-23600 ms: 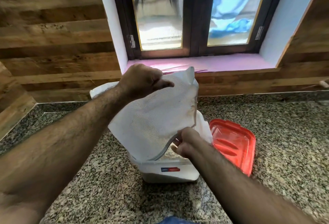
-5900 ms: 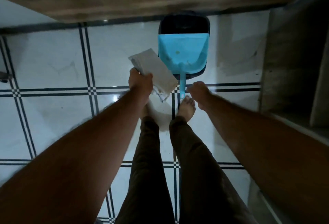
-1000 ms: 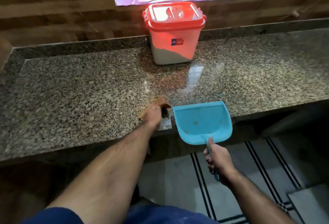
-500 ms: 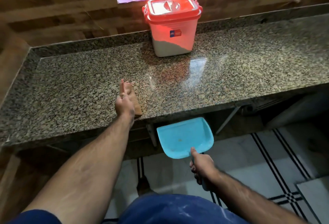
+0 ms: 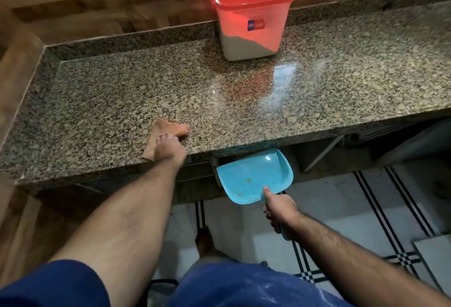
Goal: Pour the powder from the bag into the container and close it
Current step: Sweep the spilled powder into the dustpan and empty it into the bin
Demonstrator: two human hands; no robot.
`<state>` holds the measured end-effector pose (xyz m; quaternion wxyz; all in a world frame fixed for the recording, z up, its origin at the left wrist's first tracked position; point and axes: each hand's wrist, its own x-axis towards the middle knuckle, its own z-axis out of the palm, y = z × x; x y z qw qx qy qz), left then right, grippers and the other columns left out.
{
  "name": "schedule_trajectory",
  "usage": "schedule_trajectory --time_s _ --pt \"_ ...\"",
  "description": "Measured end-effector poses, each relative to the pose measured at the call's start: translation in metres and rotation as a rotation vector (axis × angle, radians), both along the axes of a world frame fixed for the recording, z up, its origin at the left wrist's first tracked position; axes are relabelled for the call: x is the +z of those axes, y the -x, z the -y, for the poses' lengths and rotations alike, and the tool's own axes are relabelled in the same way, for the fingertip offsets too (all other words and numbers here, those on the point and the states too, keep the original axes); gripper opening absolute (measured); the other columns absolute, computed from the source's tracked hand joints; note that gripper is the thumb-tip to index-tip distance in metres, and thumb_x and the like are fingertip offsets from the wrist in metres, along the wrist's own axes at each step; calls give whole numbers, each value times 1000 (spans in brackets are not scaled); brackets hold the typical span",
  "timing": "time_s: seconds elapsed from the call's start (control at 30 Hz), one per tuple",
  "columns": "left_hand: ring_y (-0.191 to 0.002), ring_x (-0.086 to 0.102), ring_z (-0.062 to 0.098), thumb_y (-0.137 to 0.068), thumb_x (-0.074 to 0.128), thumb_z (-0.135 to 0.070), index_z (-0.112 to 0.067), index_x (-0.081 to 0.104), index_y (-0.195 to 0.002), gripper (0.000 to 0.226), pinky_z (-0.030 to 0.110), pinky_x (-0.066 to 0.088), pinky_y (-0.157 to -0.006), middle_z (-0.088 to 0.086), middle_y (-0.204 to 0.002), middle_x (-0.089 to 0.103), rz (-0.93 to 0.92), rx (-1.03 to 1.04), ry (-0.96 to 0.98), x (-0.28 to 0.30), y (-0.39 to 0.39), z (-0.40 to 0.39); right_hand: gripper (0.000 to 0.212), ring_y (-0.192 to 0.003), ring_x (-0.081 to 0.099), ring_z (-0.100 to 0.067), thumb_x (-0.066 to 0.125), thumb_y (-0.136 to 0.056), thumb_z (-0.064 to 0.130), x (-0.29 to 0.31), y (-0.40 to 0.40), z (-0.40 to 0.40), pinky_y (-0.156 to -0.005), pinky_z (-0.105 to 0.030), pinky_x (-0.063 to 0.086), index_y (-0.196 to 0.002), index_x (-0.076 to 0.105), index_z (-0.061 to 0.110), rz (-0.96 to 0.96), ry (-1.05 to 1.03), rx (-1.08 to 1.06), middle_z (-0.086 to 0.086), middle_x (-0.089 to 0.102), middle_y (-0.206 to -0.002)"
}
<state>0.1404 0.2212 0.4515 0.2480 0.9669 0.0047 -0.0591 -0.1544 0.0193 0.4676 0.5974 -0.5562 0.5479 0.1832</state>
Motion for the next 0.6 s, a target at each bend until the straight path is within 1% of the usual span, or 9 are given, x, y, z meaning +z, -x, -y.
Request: schedule_trajectory --time_s 0.03,0.07,0.17,0.3,0.37,0.4,0.47,0.53,0.6 --pt "-128 65 23 -109 44 -24 -30 68 -141 40 38 54 -113 -3 -150 64 18 20 -23 -11 13 13 60 -40 32 -17 52 -97 69 -1 -3 -1 -48 -26 23 -66 55 18 -4 0 1 -3 46 -58" --pt "-123 67 24 -112 42 -24 -22 69 -137 37 36 56 -107 4 -144 68 80 48 -27 -10 31 30 60 -39 32 -17 53 -98 69 -1 -6 -2 -47 -25 23 -66 55 17 -4 -1 -3 -3 46 -58" --pt "-89 60 12 -112 45 -23 -22 67 -102 25 25 49 -77 -9 -108 67 233 -62 83 4 73 91 59 -38 31 -16 53 -101 66 -1 -18 -5 -45 -24 23 -70 56 16 2 -3 -24 -2 45 -56" --pt "-76 64 14 -116 37 -29 -19 66 -114 31 27 56 -54 7 -112 68 -173 -263 326 33 69 157 59 -38 33 -16 51 -103 64 5 -28 0 -44 -23 25 -74 59 14 -6 1 -47 -1 46 -53" --pt "-77 68 15 -117 40 -28 -18 67 -116 29 28 59 -53 6 -109 71 -336 -220 590 52 54 166 58 -37 33 -15 50 -104 63 6 -28 6 -43 -22 26 -75 58 13 -18 7 -48 0 46 -52" --pt "-81 72 17 -116 40 -28 -20 67 -120 29 31 64 -57 3 -107 71 -330 -184 679 65 45 164 59 -37 32 -15 50 -104 63 6 -27 10 -42 -21 26 -75 58 13 -22 11 -51 0 45 -52" --pt "-81 74 21 -113 40 -40 -30 67 -114 29 40 68 -62 -1 -101 71 -128 -192 632 80 24 154 60 -37 31 -15 50 -104 65 5 -24 17 -43 -21 25 -74 58 13 -31 15 -64 0 45 -51" --pt "-71 64 12 -109 40 -54 -35 64 -103 31 36 64 -57 -4 -95 68 148 -161 503 71 6 140 60 -39 32 -16 51 -101 68 3 -23 23 -44 -22 25 -76 58 14 -53 21 -83 0 46 -53" --pt "-71 58 8 -114 43 -43 -24 69 -117 32 38 63 -57 -6 -96 63 293 -154 352 51 3 131 60 -40 31 -16 52 -99 70 0 -23 27 -46 -24 24 -75 59 15 -60 20 -107 0 46 -54"
